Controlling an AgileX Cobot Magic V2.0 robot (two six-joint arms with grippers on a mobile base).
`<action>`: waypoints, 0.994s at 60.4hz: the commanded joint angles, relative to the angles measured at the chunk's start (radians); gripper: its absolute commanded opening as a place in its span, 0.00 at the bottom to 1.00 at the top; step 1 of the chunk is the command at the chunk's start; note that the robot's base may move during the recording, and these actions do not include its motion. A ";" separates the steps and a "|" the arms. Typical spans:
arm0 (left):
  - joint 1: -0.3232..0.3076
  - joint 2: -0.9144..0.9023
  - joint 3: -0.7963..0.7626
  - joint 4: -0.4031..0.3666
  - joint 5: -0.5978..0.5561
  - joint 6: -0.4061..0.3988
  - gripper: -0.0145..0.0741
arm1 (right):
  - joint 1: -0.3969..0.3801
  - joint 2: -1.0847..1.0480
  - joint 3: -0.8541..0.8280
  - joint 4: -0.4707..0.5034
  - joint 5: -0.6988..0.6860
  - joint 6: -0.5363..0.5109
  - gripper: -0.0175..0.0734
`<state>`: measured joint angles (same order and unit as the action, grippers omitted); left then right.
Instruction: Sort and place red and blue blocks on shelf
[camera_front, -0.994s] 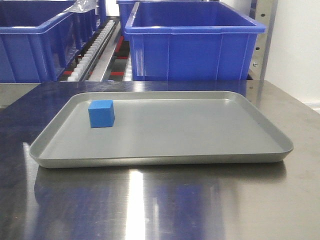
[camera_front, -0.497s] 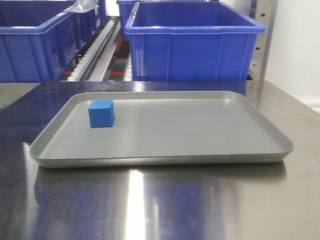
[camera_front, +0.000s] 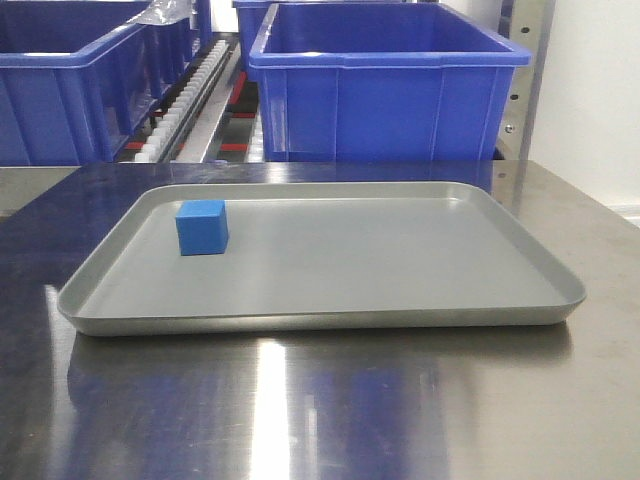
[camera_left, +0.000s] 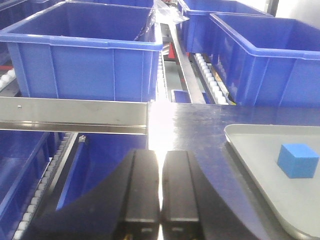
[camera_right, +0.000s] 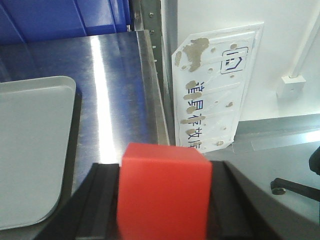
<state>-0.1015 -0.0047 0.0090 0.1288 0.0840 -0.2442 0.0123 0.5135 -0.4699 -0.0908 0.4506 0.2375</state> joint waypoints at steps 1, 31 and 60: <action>-0.027 0.030 -0.016 0.008 -0.094 -0.001 0.31 | -0.009 0.001 -0.027 -0.005 -0.084 -0.003 0.25; -0.143 0.732 -0.774 0.148 0.158 -0.001 0.31 | -0.009 0.001 -0.027 -0.005 -0.084 -0.003 0.25; -0.143 0.864 -0.808 0.126 0.110 -0.001 0.31 | -0.009 0.001 -0.027 -0.005 -0.084 -0.003 0.26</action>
<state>-0.2367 0.8636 -0.7653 0.2683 0.3037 -0.2442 0.0123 0.5135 -0.4699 -0.0908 0.4506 0.2375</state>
